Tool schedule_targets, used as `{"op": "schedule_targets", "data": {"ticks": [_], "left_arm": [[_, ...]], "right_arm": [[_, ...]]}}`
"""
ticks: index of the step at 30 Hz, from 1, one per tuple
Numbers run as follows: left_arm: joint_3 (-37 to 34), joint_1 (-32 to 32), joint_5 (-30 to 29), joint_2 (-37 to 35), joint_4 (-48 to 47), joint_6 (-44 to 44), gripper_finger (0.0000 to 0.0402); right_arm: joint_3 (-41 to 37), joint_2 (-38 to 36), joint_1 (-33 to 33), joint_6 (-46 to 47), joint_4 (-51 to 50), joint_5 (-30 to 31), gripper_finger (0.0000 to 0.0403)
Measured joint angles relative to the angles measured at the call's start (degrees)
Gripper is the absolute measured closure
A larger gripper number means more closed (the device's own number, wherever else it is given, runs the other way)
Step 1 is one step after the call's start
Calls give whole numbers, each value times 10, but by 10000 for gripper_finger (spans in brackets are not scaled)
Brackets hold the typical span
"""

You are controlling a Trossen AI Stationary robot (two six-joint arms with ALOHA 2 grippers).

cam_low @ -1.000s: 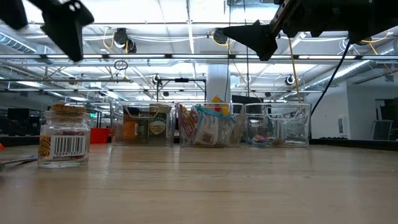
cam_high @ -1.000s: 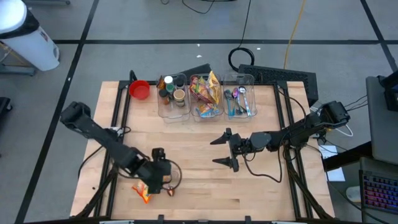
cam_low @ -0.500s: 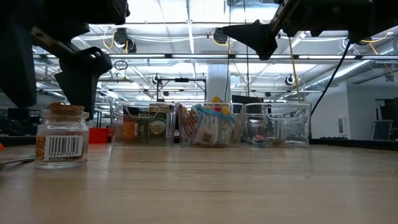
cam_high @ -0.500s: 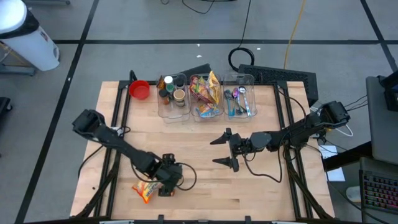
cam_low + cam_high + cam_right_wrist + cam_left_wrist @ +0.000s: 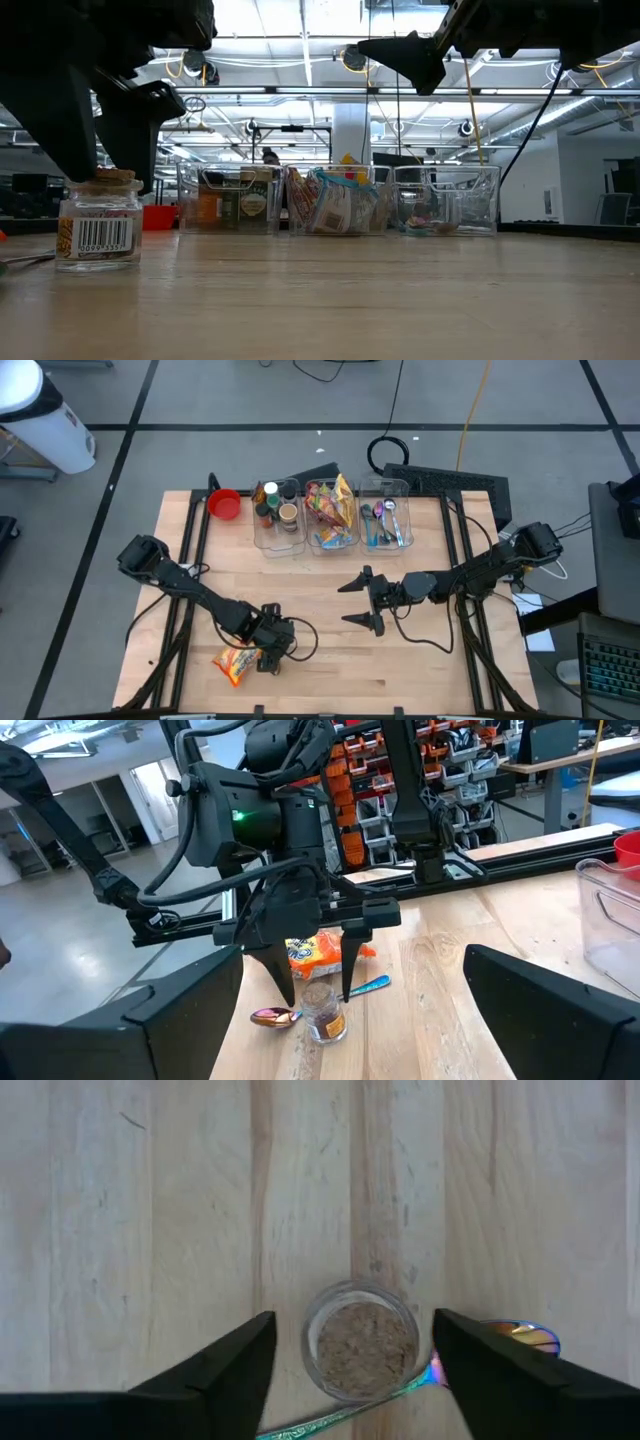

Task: Pick & Place Food Item
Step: Put the brown seasoning bottle into the left transparent bin

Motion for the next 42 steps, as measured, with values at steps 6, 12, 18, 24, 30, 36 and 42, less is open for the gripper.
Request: {"op": "schedule_targets", "data": {"ticks": [6, 12, 18, 24, 30, 36, 42], "left_arm": [[0, -3, 0, 0, 0, -1, 201], [1, -1, 0, -2, 4, 11, 249], [1, 1, -9, -2, 3, 31, 290], [1, 1, -16, -1, 1, 12, 275], [0, 1, -12, 0, 0, -14, 179], [-1, 1, 20, 2, -6, -10, 105], [-2, 3, 19, 2, -2, 3, 81]], "right_arm": [[0, 0, 0, 0, 0, 0, 28], [0, 0, 0, 0, 0, 0, 28], [0, 0, 0, 0, 0, 0, 28], [0, 0, 0, 0, 0, 0, 28], [0, 0, 0, 0, 0, 0, 28], [0, 0, 0, 0, 0, 0, 28], [0, 0, 0, 0, -1, 0, 27]]}}
